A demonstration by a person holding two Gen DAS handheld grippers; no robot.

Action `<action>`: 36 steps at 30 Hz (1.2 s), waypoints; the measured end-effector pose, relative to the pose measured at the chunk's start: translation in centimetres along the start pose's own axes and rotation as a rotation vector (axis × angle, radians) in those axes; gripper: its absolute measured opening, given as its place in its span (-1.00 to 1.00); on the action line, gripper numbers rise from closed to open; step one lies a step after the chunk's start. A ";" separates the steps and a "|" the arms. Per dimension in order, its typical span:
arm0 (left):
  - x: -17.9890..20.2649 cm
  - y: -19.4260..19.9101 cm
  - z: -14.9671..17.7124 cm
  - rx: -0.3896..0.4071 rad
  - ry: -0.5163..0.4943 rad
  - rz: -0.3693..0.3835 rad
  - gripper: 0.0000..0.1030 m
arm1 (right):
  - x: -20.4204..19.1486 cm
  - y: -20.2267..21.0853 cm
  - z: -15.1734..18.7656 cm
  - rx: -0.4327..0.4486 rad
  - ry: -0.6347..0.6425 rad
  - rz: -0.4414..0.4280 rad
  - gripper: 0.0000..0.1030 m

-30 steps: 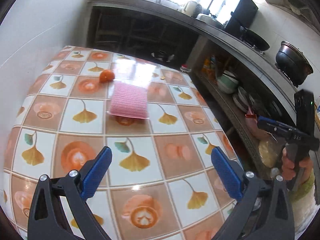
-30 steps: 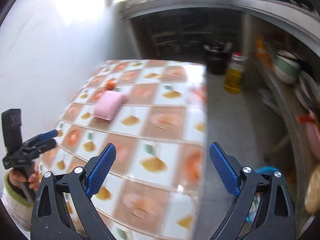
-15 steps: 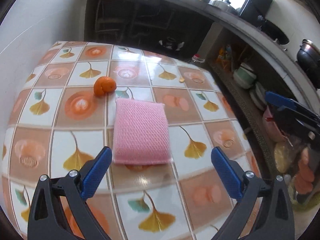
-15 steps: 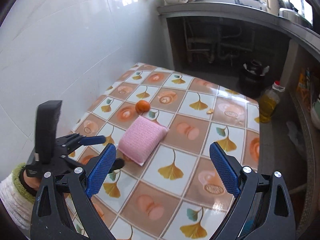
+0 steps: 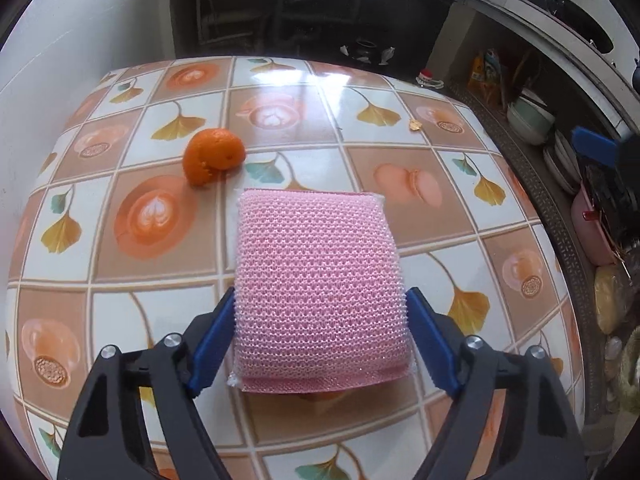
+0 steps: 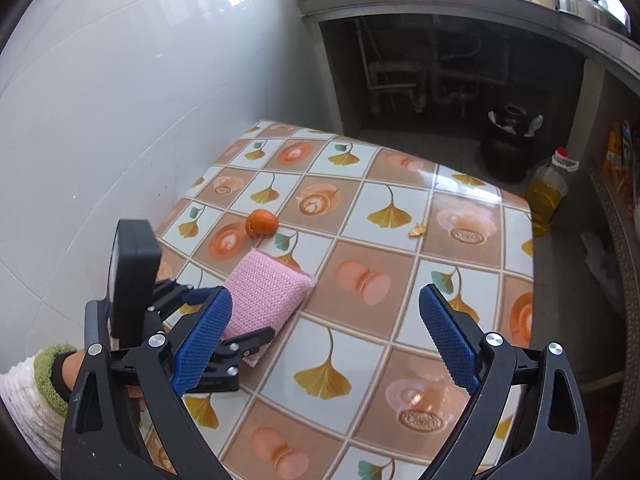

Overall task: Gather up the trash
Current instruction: 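Grasp the pink sponge with the left tool while the right tool approaches the orange, then close the right tool on the small orange and lift it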

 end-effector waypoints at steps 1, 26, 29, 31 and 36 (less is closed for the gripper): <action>-0.2 0.3 0.2 0.004 0.002 0.002 0.54 | -0.4 -0.4 -0.6 0.000 0.009 -0.017 0.76; -7.6 4.6 7.7 0.087 0.187 0.113 0.53 | -7.3 -18.9 -7.1 -0.201 0.136 0.061 0.17; -7.5 4.5 7.7 0.090 0.187 0.117 0.53 | -7.5 -19.1 -6.9 -0.192 0.162 0.086 0.09; -7.7 4.6 7.7 0.092 0.190 0.121 0.52 | -7.7 -19.0 -6.8 -0.190 0.170 0.081 -0.04; -7.8 4.6 7.8 0.097 0.196 0.124 0.52 | -7.9 -18.9 -6.7 -0.195 0.155 0.053 -0.43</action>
Point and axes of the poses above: each gripper's, at about its wrist camera, not at the fingertips, and y roughly against the way its jaws point, x to its right, z to its underside, the point moved 7 cm from there along -y, roughly the way its jaws point, and after that the axes turned 10 degrees about -x, right-handed, at the moved point
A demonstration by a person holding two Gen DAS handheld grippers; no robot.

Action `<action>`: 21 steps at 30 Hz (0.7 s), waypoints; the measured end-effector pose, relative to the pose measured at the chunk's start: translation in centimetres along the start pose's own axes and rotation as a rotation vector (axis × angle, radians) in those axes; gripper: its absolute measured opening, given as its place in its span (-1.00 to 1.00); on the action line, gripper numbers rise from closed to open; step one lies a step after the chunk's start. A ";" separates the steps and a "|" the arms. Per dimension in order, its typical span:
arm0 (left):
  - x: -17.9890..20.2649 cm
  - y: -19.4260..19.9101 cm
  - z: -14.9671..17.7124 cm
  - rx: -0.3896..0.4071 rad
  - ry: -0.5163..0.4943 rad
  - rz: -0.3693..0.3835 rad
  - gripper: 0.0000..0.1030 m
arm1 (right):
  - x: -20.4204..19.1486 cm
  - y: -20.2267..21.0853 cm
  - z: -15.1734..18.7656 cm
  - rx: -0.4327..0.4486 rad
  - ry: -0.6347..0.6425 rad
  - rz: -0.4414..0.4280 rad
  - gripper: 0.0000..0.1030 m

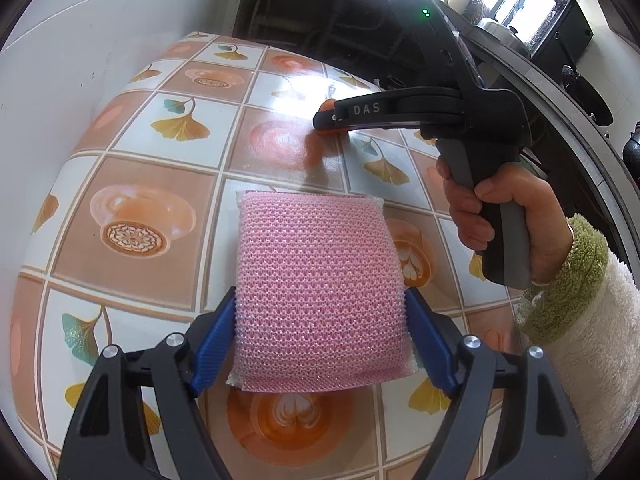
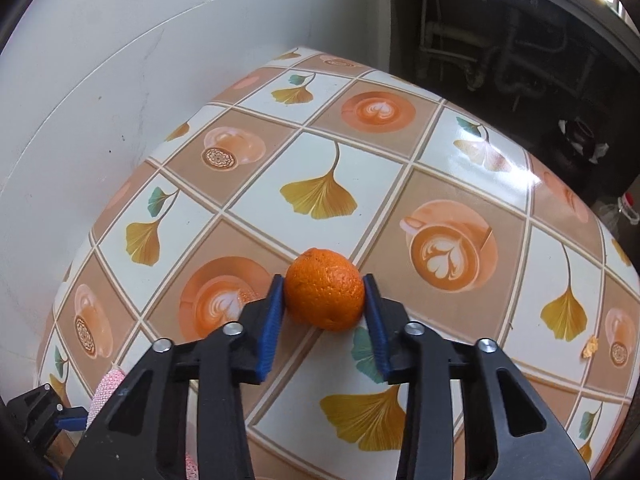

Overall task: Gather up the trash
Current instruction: 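Close the right tool on the small orange and lift it, then carry the pink sponge and orange over the blue wastebasket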

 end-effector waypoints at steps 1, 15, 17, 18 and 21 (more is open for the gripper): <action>0.0 0.0 0.1 0.001 0.002 0.000 0.52 | 0.0 0.1 0.0 0.000 -0.006 -0.004 -0.52; 1.2 1.3 0.9 0.021 0.008 -0.007 0.51 | 3.2 5.2 3.6 0.027 -0.113 -0.030 -0.68; 2.0 1.7 1.2 0.024 0.001 -0.002 0.51 | 3.8 6.9 4.8 0.040 -0.123 -0.030 -0.68; 2.4 1.8 1.3 0.025 -0.002 0.000 0.51 | 4.1 7.8 5.6 0.047 -0.130 -0.029 -0.68; 4.1 2.5 1.6 0.031 -0.021 0.010 0.51 | 5.1 10.5 8.2 0.072 -0.147 -0.030 -0.68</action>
Point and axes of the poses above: each gripper's, at about its wrist camera, not at the fingertips, and y roughly against the way its jaws point, x to its right, z to its underside, the point moved 7 cm from there along -y, roughly the way its jaws point, and after that the axes turned 10 degrees about -x, right-handed, at the moved point
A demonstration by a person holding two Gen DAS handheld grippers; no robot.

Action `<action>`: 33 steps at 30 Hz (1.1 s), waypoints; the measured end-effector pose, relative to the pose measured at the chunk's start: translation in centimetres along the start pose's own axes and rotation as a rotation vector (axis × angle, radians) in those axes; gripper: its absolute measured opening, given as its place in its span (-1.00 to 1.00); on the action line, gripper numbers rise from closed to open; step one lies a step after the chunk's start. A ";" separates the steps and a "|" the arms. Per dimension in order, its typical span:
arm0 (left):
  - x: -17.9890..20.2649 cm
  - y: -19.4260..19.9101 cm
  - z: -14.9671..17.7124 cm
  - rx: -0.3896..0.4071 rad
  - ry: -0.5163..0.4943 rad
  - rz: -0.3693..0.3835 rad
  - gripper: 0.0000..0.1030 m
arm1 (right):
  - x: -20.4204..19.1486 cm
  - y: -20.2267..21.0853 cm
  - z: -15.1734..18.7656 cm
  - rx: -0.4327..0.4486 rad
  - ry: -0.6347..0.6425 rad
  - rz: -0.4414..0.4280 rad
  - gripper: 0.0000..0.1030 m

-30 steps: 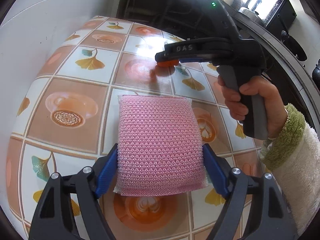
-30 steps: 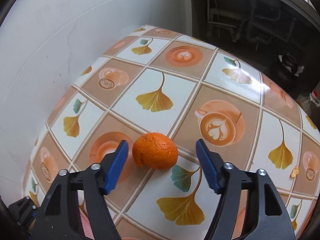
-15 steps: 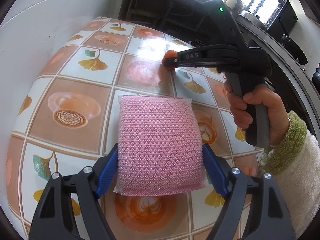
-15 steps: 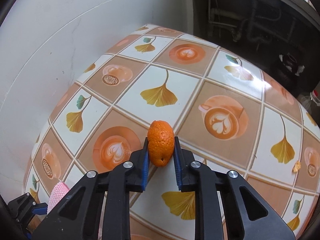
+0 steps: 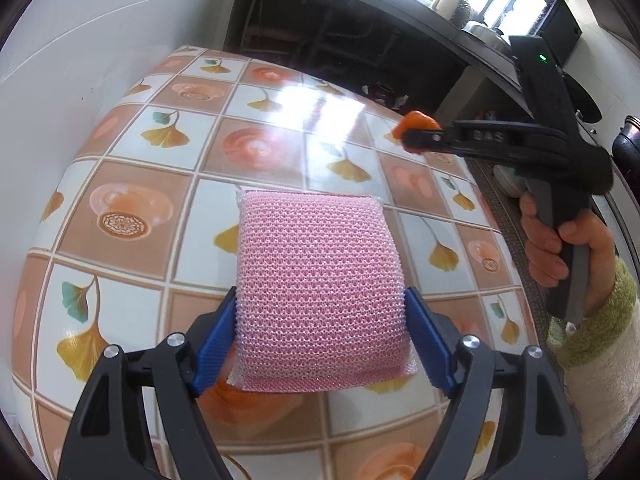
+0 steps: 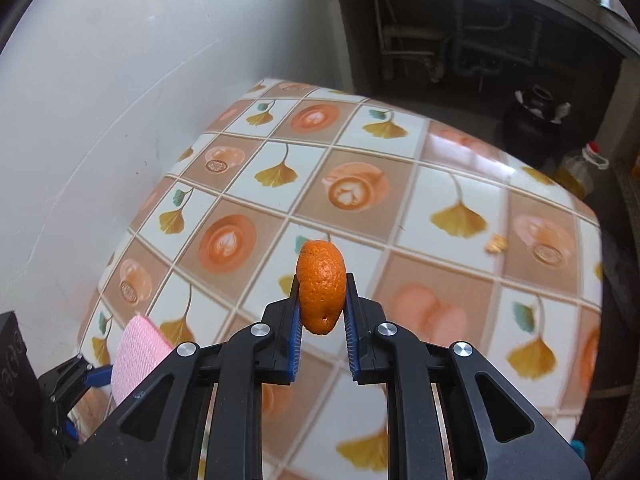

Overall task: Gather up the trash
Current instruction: 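Carry the pink sponge and orange over the blue wastebasket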

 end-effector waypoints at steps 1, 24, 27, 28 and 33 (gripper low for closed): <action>0.7 0.3 0.2 0.002 -0.007 0.004 0.51 | 0.6 1.1 1.0 0.009 -0.009 0.001 -0.68; 38.3 -6.5 6.0 -0.319 -0.558 0.319 0.51 | 27.5 20.0 43.0 0.107 -0.867 0.286 -0.66; 42.5 -10.9 8.4 -0.456 -0.568 0.328 0.51 | 30.0 17.8 47.4 0.084 -0.977 0.249 -0.66; 43.8 -12.8 9.2 -0.509 -0.571 0.319 0.52 | 30.7 17.0 48.2 0.076 -1.003 0.232 -0.66; 47.9 -20.9 12.3 -0.698 -0.542 0.248 0.53 | 33.5 12.9 50.6 0.055 -1.066 0.175 -0.65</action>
Point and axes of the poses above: each gripper's, at about its wrist camera, not at the fingertips, and y roughly against the way its jaws point, x to its right, z to its underside, the point moved 7 cm from there along -y, roughly the way its jaws point, and after that the axes turned 10 degrees about -x, right-handed, at the moved point
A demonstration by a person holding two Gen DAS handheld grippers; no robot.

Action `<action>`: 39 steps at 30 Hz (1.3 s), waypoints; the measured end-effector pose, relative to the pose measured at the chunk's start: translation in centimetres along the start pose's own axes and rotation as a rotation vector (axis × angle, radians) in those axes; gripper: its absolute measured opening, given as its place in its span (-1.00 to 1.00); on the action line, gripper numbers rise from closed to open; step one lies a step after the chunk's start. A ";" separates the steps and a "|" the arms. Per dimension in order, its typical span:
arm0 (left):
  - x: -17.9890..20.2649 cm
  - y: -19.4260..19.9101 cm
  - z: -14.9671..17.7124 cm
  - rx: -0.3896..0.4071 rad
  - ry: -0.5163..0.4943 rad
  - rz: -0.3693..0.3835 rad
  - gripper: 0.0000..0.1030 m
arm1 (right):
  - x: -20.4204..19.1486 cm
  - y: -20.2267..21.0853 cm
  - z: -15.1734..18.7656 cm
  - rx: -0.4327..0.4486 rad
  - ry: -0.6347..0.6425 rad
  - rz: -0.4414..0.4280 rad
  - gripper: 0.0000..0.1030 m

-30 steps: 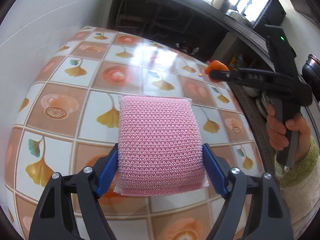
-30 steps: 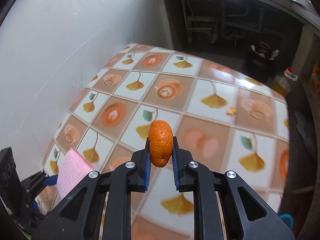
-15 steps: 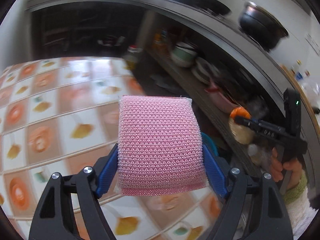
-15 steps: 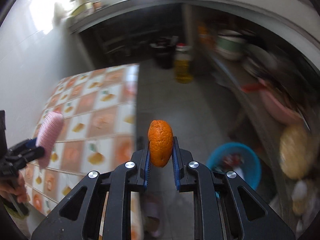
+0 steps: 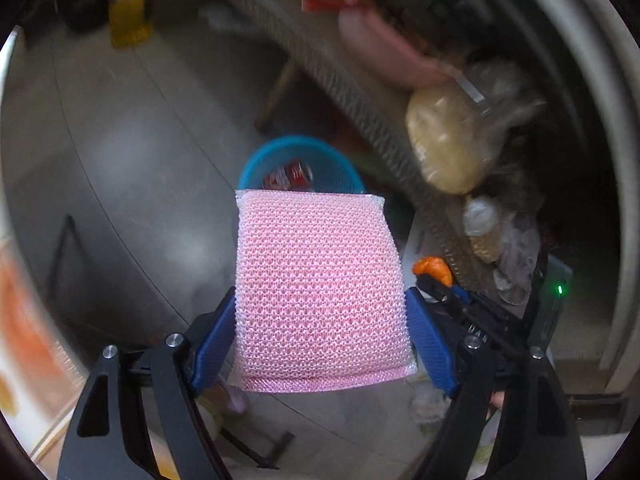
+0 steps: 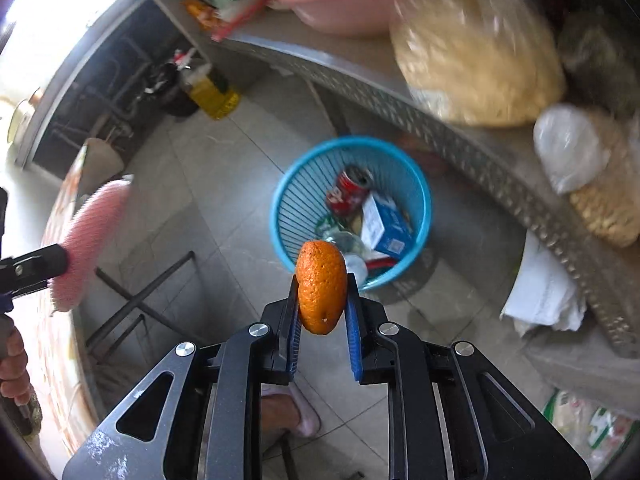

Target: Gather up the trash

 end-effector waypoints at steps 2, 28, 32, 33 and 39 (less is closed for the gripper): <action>0.2 -2.6 -1.7 -0.032 0.018 -0.035 0.53 | 0.8 -1.8 -0.9 -0.021 -0.016 -0.006 -0.64; 0.8 -3.6 -6.2 0.078 0.058 0.030 0.86 | 2.0 -4.3 -4.6 0.061 0.004 0.038 0.18; 2.6 1.2 -3.1 0.170 -0.016 0.043 0.86 | -1.3 0.3 -2.0 0.155 0.084 0.026 0.31; 3.2 2.7 -2.0 0.205 -0.044 0.046 0.86 | -2.1 1.5 -1.3 0.178 0.106 0.026 0.35; 4.3 11.0 5.9 0.419 -0.128 -0.019 0.89 | -7.5 9.2 4.2 0.341 0.256 0.056 0.72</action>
Point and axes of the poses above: each gripper's, at about its wrist camera, not at the fingertips, and y roughly against the way its jaws point, x to its right, z to its underside, the point moved 7 cm from there along -y, roughly the way its jaws point, and after that the axes turned 10 degrees about -x, right-handed, at the moved point
